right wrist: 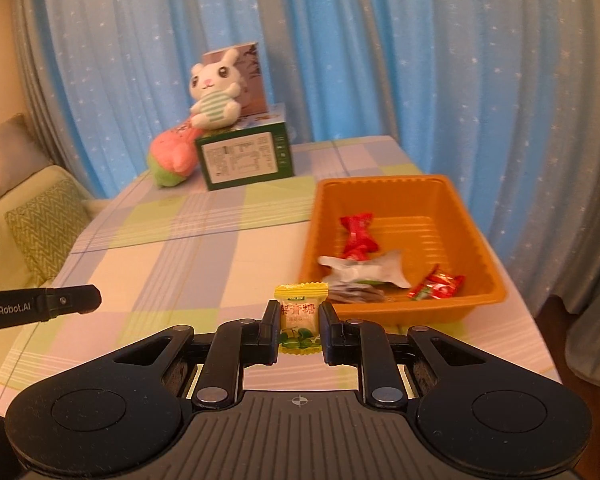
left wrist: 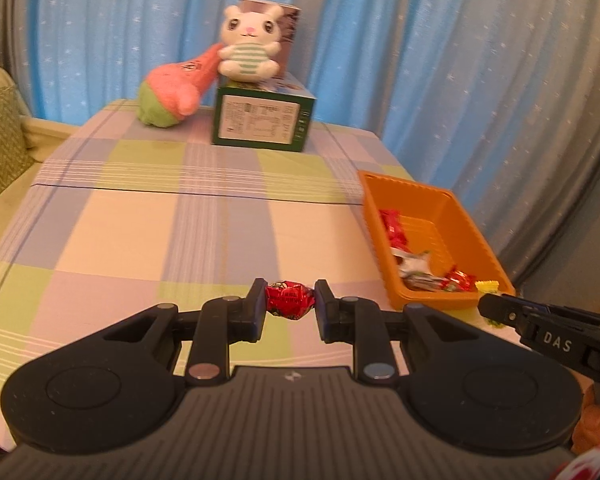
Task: Organize snacks
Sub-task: 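Carry the red candy and yellow packet over the orange tray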
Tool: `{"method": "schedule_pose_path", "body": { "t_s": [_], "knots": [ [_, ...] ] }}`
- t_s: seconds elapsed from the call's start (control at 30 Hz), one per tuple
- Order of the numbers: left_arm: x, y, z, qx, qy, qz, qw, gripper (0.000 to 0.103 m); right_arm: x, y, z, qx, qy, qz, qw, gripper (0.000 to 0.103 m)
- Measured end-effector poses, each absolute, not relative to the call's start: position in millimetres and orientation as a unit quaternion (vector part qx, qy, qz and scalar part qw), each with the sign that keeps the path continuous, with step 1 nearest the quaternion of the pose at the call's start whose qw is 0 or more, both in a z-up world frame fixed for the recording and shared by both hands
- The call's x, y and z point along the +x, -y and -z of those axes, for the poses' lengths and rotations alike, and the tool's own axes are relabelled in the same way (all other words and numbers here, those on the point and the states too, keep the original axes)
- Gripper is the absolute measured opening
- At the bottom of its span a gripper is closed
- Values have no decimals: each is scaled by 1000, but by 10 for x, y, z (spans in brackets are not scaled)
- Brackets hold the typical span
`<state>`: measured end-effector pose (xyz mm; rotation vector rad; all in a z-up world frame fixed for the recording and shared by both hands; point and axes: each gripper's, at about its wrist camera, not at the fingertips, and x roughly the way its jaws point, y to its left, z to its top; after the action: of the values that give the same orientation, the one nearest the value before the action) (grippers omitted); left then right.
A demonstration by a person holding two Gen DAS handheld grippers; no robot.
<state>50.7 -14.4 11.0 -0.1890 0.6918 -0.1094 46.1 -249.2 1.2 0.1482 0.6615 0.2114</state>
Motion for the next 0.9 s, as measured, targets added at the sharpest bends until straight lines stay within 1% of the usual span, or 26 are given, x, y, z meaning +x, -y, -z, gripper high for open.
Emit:
{"method": "schedule_pose_path", "body": {
  "t_s": [0.9],
  "knots": [
    [820,1014,-152,-72,-352,140,923,22,537,3197,11,103,-330,-40,938,20]
  ]
}}
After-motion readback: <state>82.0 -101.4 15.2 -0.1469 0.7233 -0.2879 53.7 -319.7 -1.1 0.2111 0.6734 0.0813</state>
